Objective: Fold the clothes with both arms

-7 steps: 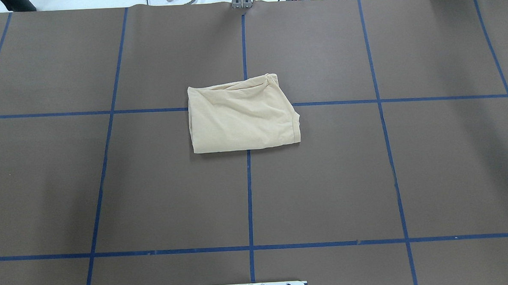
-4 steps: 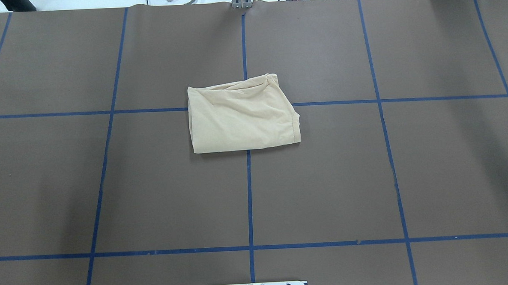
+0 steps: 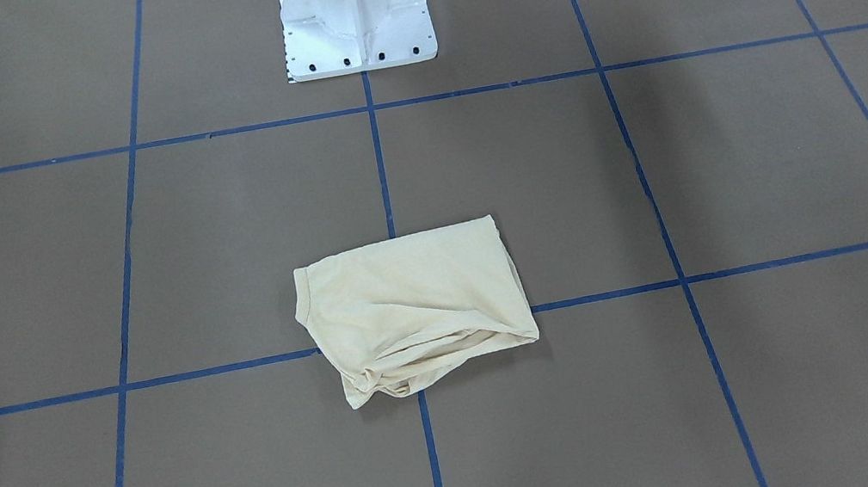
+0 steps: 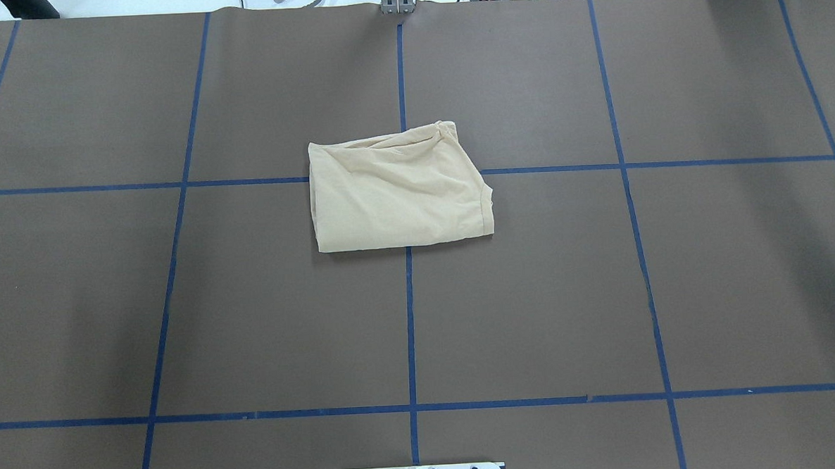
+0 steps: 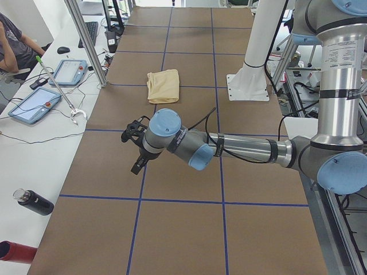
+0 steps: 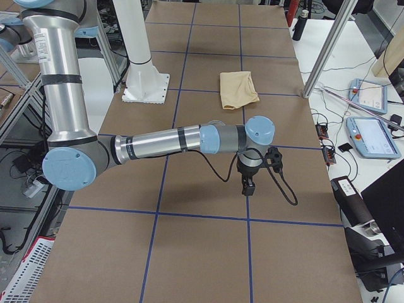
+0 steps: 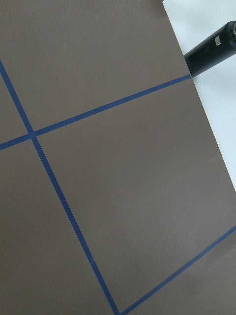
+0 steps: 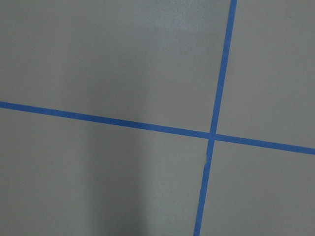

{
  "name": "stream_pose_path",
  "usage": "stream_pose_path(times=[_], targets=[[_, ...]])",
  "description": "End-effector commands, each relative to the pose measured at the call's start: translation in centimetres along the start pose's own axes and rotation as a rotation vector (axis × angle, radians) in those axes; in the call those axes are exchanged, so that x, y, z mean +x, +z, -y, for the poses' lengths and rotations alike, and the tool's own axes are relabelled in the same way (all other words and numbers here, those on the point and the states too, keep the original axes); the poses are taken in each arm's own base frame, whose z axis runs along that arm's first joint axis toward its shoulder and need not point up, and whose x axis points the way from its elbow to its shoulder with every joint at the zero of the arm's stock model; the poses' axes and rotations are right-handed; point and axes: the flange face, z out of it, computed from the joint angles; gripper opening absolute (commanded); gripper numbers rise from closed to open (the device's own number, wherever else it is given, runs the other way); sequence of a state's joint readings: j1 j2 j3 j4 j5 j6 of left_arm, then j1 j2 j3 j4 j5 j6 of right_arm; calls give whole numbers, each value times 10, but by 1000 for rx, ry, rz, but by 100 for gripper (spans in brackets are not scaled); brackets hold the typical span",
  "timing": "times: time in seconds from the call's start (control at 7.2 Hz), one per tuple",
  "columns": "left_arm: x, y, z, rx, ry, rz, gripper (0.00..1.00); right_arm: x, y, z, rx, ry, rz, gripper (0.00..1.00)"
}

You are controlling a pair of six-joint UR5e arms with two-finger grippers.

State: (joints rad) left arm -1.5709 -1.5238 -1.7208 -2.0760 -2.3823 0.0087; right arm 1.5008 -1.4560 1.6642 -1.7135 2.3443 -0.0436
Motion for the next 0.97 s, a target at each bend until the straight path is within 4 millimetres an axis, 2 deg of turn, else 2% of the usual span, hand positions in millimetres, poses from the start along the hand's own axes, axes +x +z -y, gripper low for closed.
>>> stream_pose_path(times=[0.0,0.14,0.28,0.56,0.83], targets=[[5,5,15,-11,12,7,100,1,3,-2,-5,8,1,100],[3,19,20,-80,-16,91,100,3,6,-5,-11,13,3,100],[-12,26,26,-151,-63,188,100,5,7,-7,-14,15,3,100],[-7,26,12,-256,-171,112,100,2,11,-7,-21,8,3,100],[-5,30,4,-267,-196,53,100,0,12,-7,-23,9,4,100]])
